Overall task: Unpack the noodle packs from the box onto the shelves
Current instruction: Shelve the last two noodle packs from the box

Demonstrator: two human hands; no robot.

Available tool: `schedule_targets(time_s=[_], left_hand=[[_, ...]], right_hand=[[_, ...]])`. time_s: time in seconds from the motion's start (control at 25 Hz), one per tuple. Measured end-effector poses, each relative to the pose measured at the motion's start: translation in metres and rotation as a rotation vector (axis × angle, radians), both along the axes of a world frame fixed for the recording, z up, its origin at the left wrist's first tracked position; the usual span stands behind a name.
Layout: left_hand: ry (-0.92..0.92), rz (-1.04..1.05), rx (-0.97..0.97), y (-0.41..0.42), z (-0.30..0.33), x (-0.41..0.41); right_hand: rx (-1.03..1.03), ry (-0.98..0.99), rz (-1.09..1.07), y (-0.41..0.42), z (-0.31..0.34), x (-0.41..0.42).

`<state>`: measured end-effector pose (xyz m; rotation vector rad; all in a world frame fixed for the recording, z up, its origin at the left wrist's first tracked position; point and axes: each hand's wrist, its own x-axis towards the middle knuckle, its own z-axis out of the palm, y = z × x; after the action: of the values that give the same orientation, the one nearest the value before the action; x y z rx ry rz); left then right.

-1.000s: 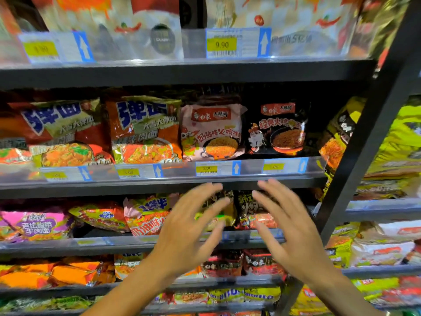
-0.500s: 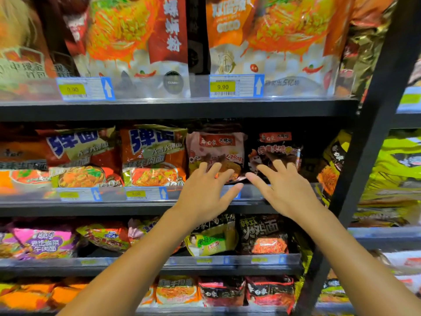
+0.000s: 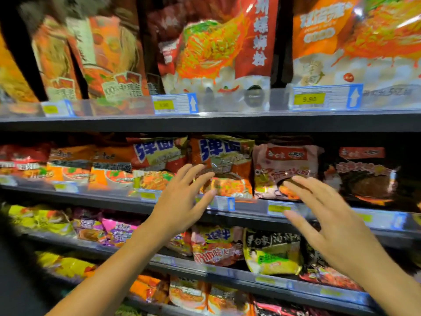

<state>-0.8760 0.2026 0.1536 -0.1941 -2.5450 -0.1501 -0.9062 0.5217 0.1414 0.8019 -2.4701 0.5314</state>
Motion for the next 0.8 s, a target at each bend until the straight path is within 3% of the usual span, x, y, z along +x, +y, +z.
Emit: schedule_targets(time_s=[0.2,0.32,0.48,0.8], left_hand=[[0.008,0.046,0.013,-0.098,0.0,0.008],[0.006,0.02,-0.119,-0.132,0.016,-0.003],[-0.119,-0.081,-0.208,-0.151,0.029,-0.012],[-0.176,-0.149,-0.315,-0.159,0.016,-0.023]], right_hand=[[0.1,-0.098,0.028,-0.093,0.002,-0.004],[0.135,-0.122,-0.029,-0.146,0.013,-0.009],[0.328,-0.195,-0.216,-0.199,0.021,-0.007],[0.264,-0.37,-0.349,-0.232,0.016,0.007]])
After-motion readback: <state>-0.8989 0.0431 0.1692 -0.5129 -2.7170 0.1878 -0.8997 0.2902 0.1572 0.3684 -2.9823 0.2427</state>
